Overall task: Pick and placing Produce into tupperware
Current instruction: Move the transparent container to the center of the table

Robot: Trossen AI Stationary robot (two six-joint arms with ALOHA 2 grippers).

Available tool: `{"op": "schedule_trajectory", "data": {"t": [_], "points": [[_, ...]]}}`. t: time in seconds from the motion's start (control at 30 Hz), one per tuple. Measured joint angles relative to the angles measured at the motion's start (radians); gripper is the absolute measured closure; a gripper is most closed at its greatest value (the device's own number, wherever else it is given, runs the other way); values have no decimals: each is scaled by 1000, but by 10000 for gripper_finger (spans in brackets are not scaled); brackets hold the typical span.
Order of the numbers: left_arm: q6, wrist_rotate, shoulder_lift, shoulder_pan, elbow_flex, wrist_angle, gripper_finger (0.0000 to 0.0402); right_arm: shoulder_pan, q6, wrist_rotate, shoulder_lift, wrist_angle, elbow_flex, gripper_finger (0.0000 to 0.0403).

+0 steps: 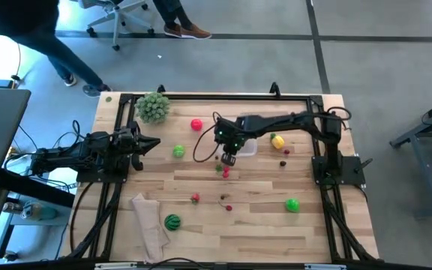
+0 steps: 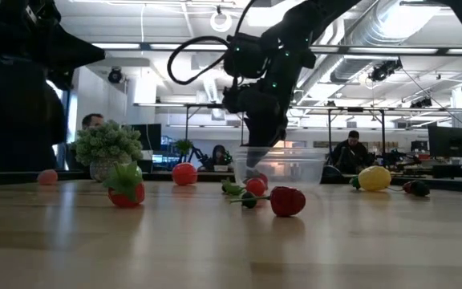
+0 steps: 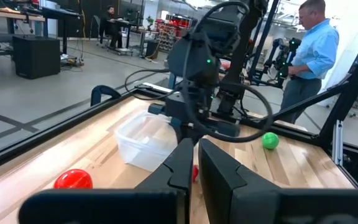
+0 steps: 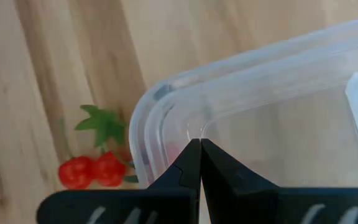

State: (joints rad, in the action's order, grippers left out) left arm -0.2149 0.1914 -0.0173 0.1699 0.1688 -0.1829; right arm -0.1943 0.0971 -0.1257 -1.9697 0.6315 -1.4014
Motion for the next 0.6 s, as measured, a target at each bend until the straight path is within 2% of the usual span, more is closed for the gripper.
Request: {"op": "schedule_trajectory", "data": {"t": [0.6], "points": [[-4, 0, 0, 0, 0, 0, 385, 71, 17, -45, 0, -70, 0, 401]]}}
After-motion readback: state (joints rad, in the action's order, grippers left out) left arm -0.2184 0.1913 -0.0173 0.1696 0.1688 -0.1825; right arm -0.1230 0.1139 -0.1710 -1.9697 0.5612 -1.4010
